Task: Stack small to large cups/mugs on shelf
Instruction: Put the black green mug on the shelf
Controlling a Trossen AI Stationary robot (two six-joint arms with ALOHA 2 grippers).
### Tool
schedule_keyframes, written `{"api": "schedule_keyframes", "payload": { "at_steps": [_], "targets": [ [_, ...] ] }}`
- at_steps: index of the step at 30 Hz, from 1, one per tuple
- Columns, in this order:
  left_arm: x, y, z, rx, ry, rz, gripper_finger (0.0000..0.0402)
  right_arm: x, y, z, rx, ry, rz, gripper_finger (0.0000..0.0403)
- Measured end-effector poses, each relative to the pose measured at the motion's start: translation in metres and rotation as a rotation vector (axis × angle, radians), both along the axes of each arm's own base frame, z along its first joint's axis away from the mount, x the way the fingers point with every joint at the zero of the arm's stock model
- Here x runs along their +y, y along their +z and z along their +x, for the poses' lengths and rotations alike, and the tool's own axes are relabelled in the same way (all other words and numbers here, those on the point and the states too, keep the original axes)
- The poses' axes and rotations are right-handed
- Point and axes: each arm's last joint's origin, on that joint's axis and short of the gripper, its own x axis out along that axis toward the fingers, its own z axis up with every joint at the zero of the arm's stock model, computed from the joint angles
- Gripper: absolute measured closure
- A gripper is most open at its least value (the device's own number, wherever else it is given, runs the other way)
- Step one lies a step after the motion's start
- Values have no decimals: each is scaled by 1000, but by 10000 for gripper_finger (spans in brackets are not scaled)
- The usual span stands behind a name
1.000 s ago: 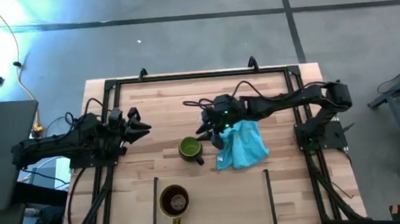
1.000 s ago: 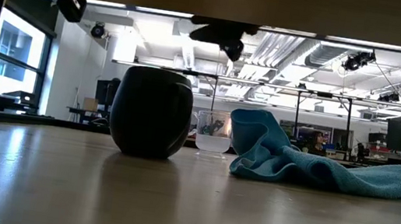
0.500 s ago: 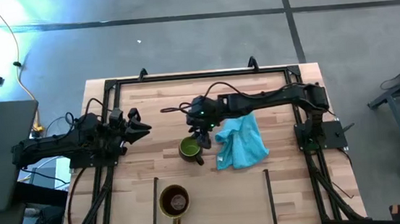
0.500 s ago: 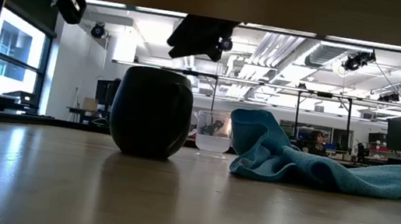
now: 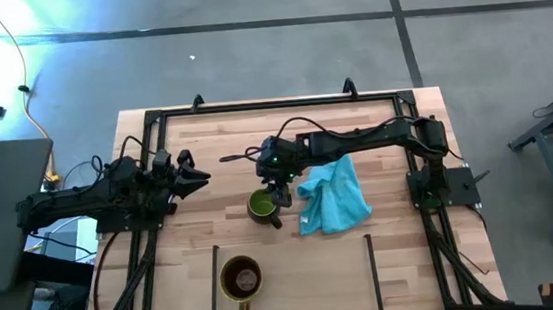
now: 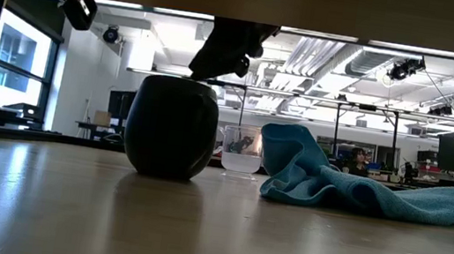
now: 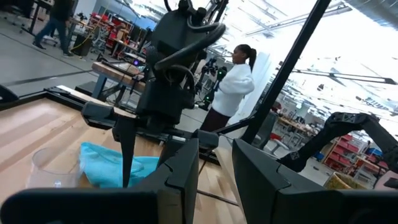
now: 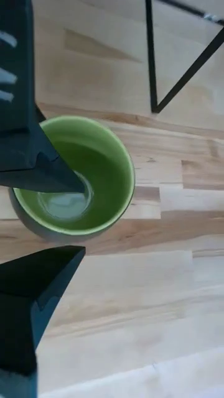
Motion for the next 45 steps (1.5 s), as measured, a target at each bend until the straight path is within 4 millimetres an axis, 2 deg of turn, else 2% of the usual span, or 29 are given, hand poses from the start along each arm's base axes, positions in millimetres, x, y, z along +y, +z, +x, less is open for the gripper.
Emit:
{"api": "schedule_keyframes", "payload": {
  "at_steps": [15,20,23,32,45],
  "targets": [
    [0,0,0,0,6,-1,316,-1,4,5,-76,40,-65,263],
    [0,0,0,-1,9,-1,316,2,-9,10,-57,83,-31,263],
    [0,0,0,-2,13,-8,316,2,-18,12,-22,53,-24,263],
    [0,0,0,-2,11,-20,316,2,-16,13,-41,57,-32,263],
    [0,0,0,-2,11,-20,316,1,-26,11,33,20,-22,263]
  ]
}}
